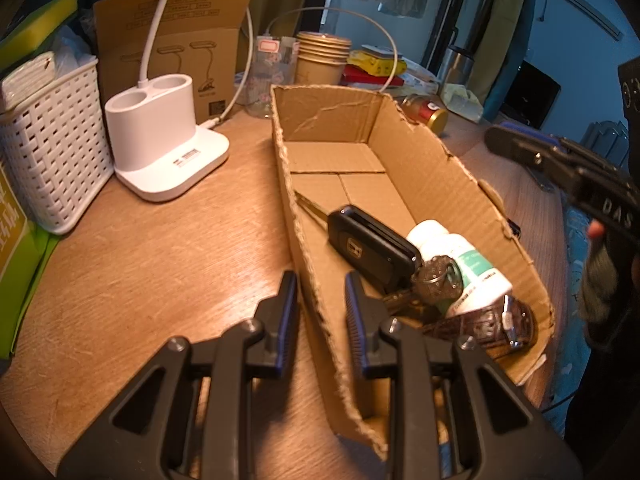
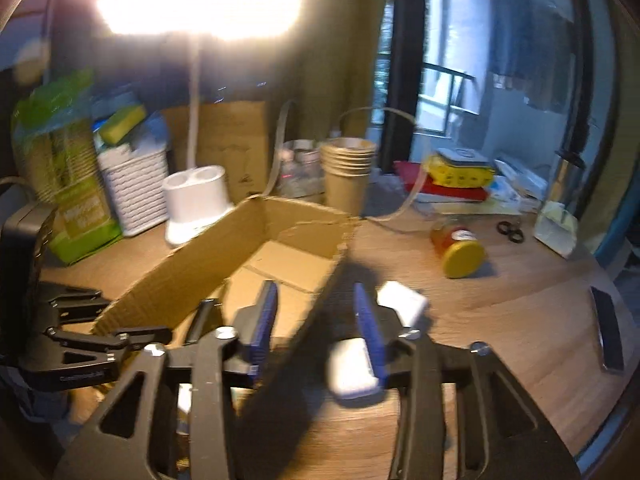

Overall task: Organize rigid objects
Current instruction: 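Move the right gripper to the red-and-gold tin can and grasp it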

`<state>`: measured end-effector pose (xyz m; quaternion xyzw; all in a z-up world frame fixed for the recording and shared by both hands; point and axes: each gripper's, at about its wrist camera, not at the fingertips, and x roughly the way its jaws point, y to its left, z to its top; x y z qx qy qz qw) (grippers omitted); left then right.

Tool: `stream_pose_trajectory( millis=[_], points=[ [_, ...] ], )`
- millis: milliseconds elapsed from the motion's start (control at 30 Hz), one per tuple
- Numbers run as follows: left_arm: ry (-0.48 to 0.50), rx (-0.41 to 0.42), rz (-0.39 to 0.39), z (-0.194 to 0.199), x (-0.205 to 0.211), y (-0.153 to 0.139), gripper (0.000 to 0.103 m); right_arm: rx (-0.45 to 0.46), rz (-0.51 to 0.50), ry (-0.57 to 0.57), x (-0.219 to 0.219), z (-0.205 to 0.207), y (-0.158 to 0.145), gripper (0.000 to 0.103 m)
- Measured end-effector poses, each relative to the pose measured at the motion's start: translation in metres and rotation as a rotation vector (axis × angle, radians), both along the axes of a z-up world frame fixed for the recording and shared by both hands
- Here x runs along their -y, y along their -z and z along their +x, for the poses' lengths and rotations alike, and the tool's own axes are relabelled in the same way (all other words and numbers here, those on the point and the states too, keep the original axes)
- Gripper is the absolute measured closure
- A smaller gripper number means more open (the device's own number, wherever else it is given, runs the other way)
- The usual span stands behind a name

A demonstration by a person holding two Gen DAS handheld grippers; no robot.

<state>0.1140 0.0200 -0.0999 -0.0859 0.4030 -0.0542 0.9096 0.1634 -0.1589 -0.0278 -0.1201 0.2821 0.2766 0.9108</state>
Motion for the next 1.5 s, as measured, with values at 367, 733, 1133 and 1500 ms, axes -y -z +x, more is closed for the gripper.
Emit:
stream_pose_trajectory(
  millis=[367,733,1133,1500],
  points=[
    [0.001,-0.002,-0.002,0.001,-0.001,0.001,0.077,0.017,-0.024,0.138,0.042,0.038,0.005,0.055],
    [0.001,-0.002,-0.002,0.001,-0.001,0.001,0.077,0.013,-0.01,0.186,0.057,0.083,0.007,0.038],
    [0.002,-0.004,-0.002,0.002,-0.001,0.001,0.077,0.003,-0.026,0.175,0.053,0.137,0.018,0.038],
    [0.002,-0.004,-0.003,0.002,-0.001,0.002,0.077,-0.043,-0.058,0.185,0.048,0.179,0.033,0.037]
  ],
)
